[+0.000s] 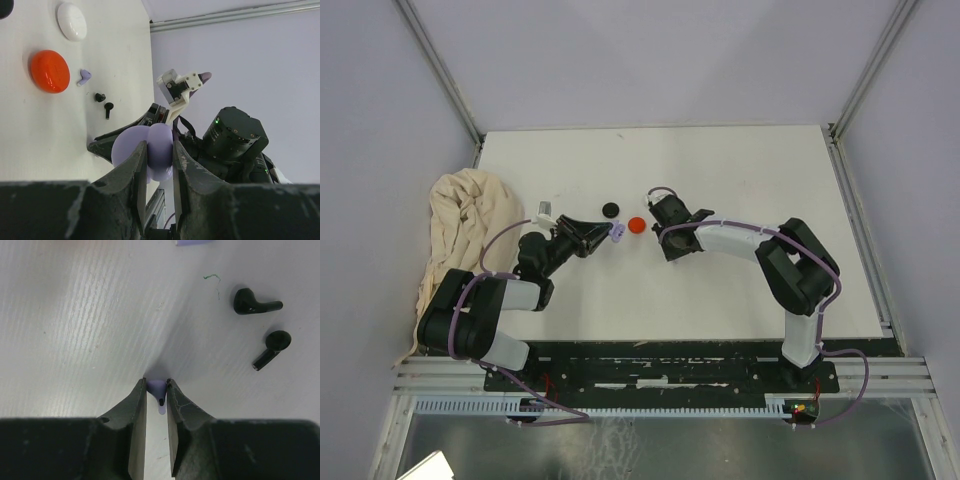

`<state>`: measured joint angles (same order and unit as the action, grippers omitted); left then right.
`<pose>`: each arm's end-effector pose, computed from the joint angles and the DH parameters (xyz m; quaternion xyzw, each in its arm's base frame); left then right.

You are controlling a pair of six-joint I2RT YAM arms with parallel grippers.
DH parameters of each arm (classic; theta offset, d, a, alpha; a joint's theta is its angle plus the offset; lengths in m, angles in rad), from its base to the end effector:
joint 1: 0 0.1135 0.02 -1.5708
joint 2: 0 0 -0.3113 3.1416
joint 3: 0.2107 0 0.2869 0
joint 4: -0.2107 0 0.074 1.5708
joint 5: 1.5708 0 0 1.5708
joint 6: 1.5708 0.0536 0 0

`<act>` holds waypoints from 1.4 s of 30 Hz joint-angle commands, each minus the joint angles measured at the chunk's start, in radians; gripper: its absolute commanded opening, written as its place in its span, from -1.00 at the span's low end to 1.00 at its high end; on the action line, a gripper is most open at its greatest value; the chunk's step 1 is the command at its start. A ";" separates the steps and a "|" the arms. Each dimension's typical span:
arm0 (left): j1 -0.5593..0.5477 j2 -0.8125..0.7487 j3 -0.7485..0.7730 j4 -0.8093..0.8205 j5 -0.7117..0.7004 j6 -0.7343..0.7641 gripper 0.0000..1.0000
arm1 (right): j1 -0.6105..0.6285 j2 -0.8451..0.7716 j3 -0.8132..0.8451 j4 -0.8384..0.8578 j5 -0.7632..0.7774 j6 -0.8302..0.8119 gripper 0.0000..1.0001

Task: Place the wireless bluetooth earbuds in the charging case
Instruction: Pick up the earbud from the center of the board, then place the earbud in the charging case.

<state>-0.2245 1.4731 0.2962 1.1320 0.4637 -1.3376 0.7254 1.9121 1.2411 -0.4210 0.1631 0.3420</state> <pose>0.2623 -0.0845 0.1818 -0.2368 0.6812 -0.5915 0.3607 0.3348 0.2852 0.1668 -0.1655 0.9542 0.0521 0.2437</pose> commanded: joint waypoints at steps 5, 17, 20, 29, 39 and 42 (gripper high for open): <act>-0.006 0.026 -0.007 0.100 -0.008 -0.093 -0.94 | 0.000 -0.292 -0.198 0.431 -0.046 -0.089 -0.86; -0.117 0.282 0.038 0.422 -0.070 -0.353 -0.94 | 0.009 -0.480 -0.439 1.046 -0.228 -0.129 -0.95; -0.147 0.354 0.064 0.507 -0.084 -0.427 -0.94 | 0.027 -0.469 -0.439 1.063 -0.223 -0.161 -0.97; -0.181 0.411 0.114 0.557 -0.112 -0.490 -0.94 | 0.084 -0.426 -0.460 1.084 -0.220 -0.245 -0.97; -0.181 0.408 0.121 0.560 -0.087 -0.507 -0.94 | 0.092 -0.409 -0.501 1.112 -0.193 -0.292 -0.97; -0.182 0.406 0.118 0.562 -0.070 -0.511 -0.94 | 0.092 -0.407 -0.509 1.126 -0.188 -0.300 -0.97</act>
<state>-0.4015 1.8782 0.3992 1.5135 0.3695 -1.8053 0.8154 1.5043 0.7387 0.6300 -0.0414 0.0692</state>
